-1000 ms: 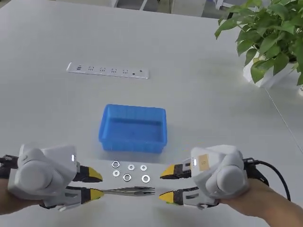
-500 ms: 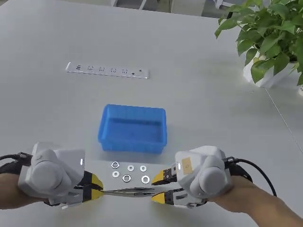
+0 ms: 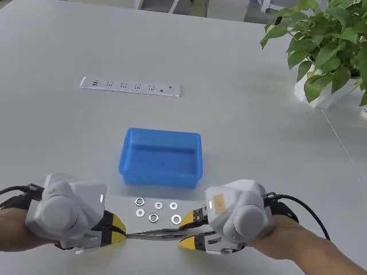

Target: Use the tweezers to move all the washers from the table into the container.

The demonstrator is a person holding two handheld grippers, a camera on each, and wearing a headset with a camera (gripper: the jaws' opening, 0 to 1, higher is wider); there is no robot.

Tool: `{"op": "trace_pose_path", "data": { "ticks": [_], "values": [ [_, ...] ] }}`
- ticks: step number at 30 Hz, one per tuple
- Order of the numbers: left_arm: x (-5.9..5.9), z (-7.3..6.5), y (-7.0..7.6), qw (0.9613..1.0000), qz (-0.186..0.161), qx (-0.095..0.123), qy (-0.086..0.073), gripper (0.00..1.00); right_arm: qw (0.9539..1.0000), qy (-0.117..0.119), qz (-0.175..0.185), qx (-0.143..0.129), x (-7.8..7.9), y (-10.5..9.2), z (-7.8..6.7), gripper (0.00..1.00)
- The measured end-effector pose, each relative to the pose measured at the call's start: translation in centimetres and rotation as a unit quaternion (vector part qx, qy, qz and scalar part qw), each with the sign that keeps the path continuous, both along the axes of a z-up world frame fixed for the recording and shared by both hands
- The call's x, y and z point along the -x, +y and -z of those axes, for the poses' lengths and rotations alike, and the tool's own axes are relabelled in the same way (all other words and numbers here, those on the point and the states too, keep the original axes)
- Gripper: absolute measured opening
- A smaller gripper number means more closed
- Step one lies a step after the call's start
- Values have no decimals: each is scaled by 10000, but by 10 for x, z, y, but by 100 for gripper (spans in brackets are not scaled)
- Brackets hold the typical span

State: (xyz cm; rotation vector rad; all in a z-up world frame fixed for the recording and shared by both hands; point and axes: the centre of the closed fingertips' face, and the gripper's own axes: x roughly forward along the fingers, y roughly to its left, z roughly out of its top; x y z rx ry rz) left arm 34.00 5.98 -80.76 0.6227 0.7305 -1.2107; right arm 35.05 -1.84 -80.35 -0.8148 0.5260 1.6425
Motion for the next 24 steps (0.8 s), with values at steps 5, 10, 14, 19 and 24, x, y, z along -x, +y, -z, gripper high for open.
{"op": "trace_pose_path", "data": {
  "ticks": [5, 10, 14, 19, 24],
  "values": [
    [1, 0, 0, 10000, 33, -33, -19, 6, 10000, 7, -35, 10, 2, 3, 0, 17],
    [2, -7, -3, 10000, 36, 22, -1, 6, 10000, 17, -66, 20, 2, 6, 1, 17],
    [2, -14, -4, 10000, 47, 50, -22, 5, 10000, 21, -84, 14, 3, 8, 0, 17],
    [1, -24, -6, 9999, 75, 56, -68, 5, 10000, 11, -85, -6, 3, 12, -1, 16],
    [1, -33, -9, 9999, 89, 94, -106, 5, 10000, 17, -61, -47, 3, 15, -2, 16]
  ]
}}
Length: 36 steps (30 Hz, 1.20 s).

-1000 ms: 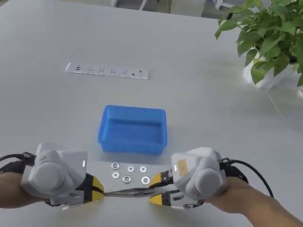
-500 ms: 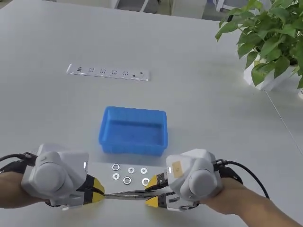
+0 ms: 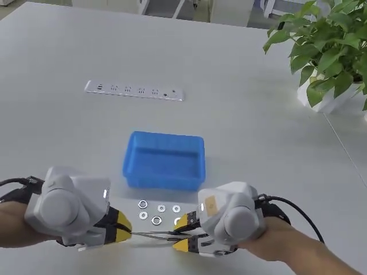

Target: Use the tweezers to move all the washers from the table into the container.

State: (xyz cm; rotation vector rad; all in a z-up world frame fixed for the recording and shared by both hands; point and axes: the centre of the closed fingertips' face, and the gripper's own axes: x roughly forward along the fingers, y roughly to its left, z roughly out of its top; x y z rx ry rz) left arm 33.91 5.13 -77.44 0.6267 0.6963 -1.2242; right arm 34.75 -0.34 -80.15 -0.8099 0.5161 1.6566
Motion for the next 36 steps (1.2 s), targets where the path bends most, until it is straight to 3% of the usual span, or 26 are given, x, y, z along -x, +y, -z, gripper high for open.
{"op": "trace_pose_path", "data": {
  "ticks": [13, 17, 27, 36],
  "values": [
    [-2, -28, -12, 9997, 173, 98, -125, 5, 9999, -104, -4, -38, 0, 4, -1, 12],
    [-1, -35, -16, 9994, 297, 32, -157, 5, 9999, -101, 46, -73, 1, 3, -4, 12],
    [-5, -62, -27, 9985, 437, 134, -304, 5, 9997, -82, 157, -197, 0, 7, -14, 11],
    [-5, -77, -40, 9976, 568, 183, -355, 5, 9995, -37, 188, -248, 2, 12, -17, 11]
  ]
}}
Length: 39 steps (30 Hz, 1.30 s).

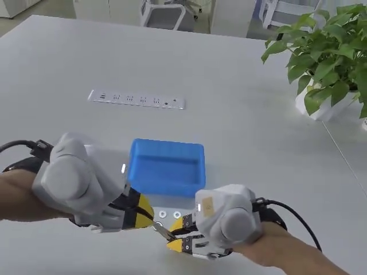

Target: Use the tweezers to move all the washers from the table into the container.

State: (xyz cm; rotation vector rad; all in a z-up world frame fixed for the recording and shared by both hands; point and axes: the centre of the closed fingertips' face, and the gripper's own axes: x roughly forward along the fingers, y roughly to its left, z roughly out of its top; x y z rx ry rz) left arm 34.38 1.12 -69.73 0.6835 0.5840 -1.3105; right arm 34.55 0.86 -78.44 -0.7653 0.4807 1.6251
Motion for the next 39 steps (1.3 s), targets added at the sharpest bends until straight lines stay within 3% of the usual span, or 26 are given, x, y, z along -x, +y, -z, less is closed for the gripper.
{"op": "trace_pose_path", "data": {
  "ticks": [15, 27, 35, 39],
  "values": [
    [-4, -6, -19, 9997, 119, 207, 6, 5, 9996, 146, 208, -97, -1, -2, -1, 11],
    [-7, -9, -40, 9981, 221, 557, 104, 6, 9993, 180, 295, -110, -1, -10, -2, 11],
    [-3, -3, -42, 9977, 325, 557, 215, 6, 9992, 204, 307, -144, 0, -10, -1, 11],
    [-3, -3, -41, 9978, 356, 525, 187, 6, 9992, 201, 315, -142, 0, -10, -1, 11]
  ]
}}
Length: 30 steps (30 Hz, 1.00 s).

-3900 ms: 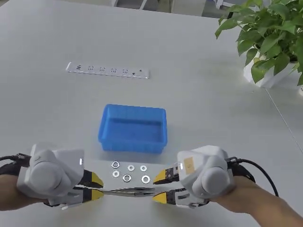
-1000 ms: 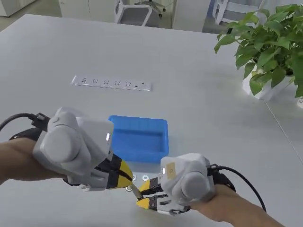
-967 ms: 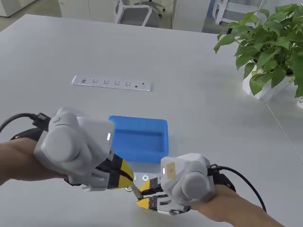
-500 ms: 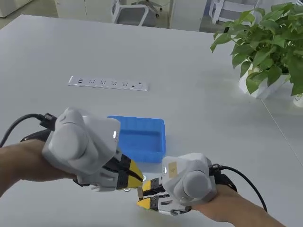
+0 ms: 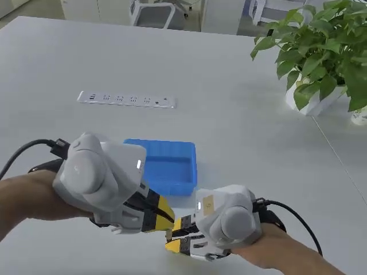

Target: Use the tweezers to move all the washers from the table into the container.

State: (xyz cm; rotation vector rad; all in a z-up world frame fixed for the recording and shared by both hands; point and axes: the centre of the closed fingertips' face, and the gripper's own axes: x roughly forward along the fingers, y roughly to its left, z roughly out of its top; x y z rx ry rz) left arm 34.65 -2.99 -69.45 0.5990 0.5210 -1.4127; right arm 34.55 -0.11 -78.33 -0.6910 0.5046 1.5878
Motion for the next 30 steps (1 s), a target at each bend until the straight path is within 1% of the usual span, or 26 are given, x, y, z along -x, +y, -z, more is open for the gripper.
{"op": "trace_pose_path", "data": {
  "ticks": [11, 30],
  "values": [
    [-1, 0, 3, 9999, 9, -89, -62, 6, 10000, -49, -33, 32, -2, 1, 0, 12],
    [-12, -5, 2, 9998, 10, -95, -153, 5, 9999, -94, 73, -47, -13, 1, -6, 12]
  ]
}}
